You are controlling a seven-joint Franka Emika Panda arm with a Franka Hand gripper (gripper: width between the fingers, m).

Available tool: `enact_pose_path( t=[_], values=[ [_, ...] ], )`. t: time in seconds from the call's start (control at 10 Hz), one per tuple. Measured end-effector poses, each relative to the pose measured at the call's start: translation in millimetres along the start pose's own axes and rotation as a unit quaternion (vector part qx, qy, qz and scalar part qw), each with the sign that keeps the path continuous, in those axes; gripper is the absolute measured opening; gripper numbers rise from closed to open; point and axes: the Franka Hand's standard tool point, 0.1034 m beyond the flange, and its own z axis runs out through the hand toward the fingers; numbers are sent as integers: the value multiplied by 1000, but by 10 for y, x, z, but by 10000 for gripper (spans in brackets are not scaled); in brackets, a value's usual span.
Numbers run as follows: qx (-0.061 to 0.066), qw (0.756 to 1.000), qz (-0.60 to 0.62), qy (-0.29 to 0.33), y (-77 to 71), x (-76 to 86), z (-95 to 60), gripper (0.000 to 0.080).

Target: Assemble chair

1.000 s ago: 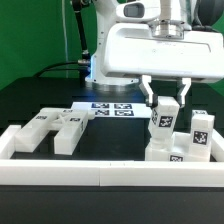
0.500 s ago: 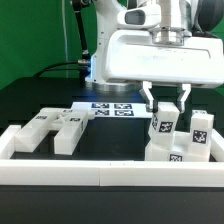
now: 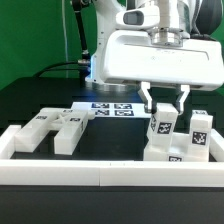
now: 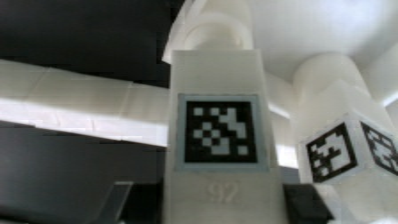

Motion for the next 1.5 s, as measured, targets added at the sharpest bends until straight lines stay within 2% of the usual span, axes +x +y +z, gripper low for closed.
enact_pose_path(
  t=[0.2,0.9,1.0,1.1,1.2,1.3,1.5],
  values=[
    [-8,1000,-2,25,15,11,17,291],
    [-5,1000,-1,14,13,10,30,291],
    [-5,1000,-1,14,12,10,30,479],
    [-5,1000,-1,14,12,8,32,591],
    [-5,1000,-1,14,12,7,32,591],
    [-5,1000,-1,14,12,6,33,638],
    [-5,1000,-2,13,16,4,33,646]
  ],
)
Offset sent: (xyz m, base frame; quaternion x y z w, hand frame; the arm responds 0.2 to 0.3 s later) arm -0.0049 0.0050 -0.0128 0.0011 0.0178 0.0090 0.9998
